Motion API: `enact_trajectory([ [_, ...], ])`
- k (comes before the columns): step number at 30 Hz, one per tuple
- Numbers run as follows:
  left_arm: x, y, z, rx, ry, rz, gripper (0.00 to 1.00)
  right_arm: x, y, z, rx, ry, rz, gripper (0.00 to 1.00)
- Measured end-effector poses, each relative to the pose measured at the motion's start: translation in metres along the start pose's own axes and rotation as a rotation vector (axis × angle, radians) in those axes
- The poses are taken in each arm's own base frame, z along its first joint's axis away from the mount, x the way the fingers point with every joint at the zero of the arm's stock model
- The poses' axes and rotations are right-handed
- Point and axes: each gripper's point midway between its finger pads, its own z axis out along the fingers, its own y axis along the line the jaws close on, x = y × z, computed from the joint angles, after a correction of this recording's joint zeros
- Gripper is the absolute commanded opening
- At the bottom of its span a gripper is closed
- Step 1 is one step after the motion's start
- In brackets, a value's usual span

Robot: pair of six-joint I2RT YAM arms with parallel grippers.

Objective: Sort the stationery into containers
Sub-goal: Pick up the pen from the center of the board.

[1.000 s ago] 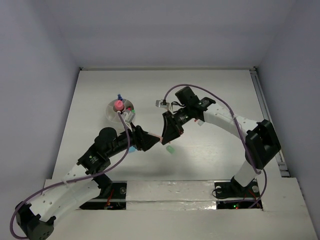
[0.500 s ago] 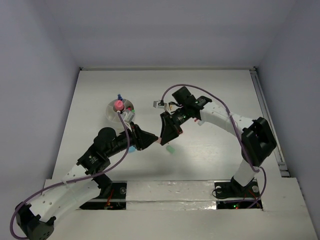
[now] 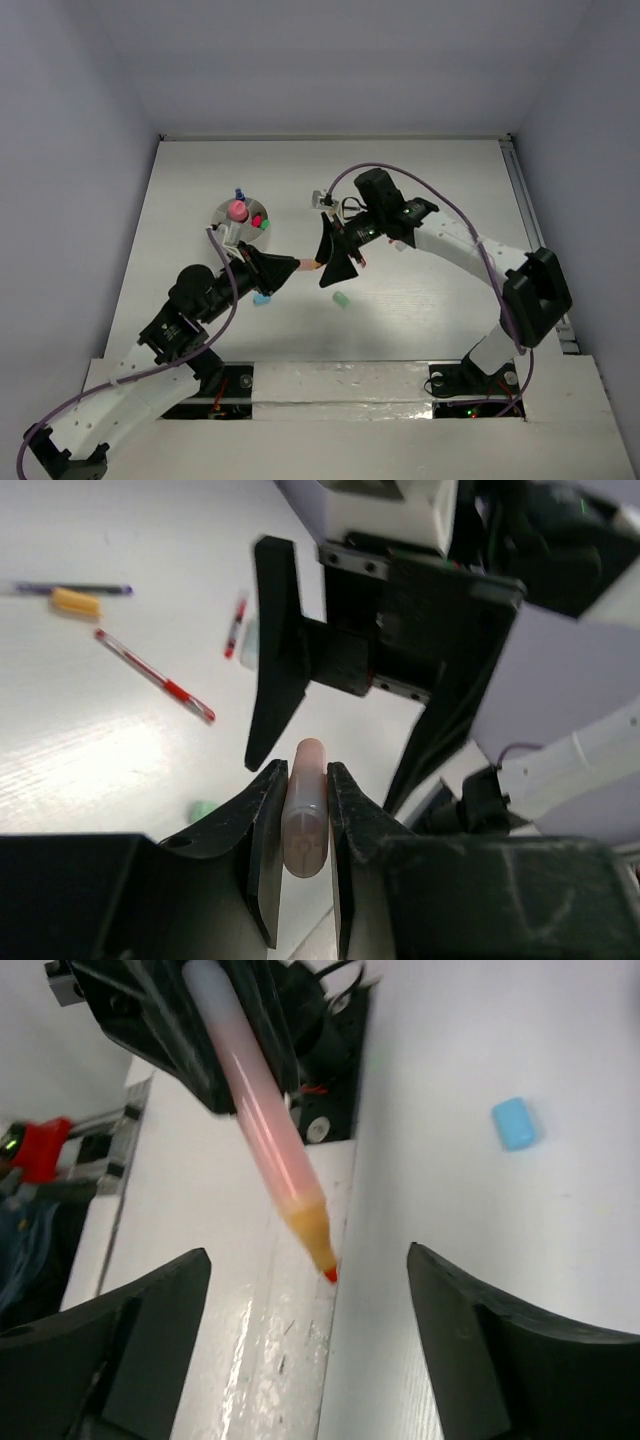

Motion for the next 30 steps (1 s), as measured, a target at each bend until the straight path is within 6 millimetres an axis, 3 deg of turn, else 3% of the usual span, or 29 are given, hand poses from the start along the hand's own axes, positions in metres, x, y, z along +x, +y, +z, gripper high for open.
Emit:
enact_trajectory([
  [6,-0.041,0.002,-0.012,-0.063,-0.192,-0.040,0.00,-0.027,0.006,-0.018,0.192,-0.171,-0.121,0.99],
  [11,-0.073,0.000,-0.022,-0.047,-0.385,-0.138,0.00,-0.052,-0.004,-0.025,0.282,-0.436,-0.115,0.99],
  [17,-0.073,0.012,-0.021,-0.027,-0.488,-0.238,0.00,-0.064,-0.030,-0.021,0.232,-0.664,0.096,1.00],
  [25,-0.078,0.006,-0.012,0.031,-0.512,-0.294,0.00,-0.103,0.001,-0.033,0.119,-0.802,0.045,0.98],
  [30,-0.077,0.004,-0.007,0.045,-0.506,-0.307,0.00,-0.113,0.010,-0.027,0.081,-0.814,0.018,0.94],
])
